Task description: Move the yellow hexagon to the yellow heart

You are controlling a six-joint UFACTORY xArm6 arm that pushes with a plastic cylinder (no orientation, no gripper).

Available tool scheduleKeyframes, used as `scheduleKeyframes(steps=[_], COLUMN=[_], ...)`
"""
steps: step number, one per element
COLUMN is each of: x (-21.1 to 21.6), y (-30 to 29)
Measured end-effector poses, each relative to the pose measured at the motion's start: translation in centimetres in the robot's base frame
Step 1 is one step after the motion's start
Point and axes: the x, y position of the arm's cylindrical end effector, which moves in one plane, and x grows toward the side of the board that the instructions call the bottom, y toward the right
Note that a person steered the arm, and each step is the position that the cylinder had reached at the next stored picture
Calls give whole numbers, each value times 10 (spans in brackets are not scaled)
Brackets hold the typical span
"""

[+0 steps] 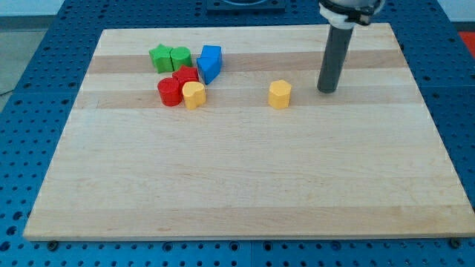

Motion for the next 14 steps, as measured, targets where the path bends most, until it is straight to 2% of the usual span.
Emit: scheduleKeyframes(steps=[2, 3, 4, 5, 6, 14], x=[11, 8, -21, -34, -32, -2], y=[-118, -97, -54, -59, -81, -150])
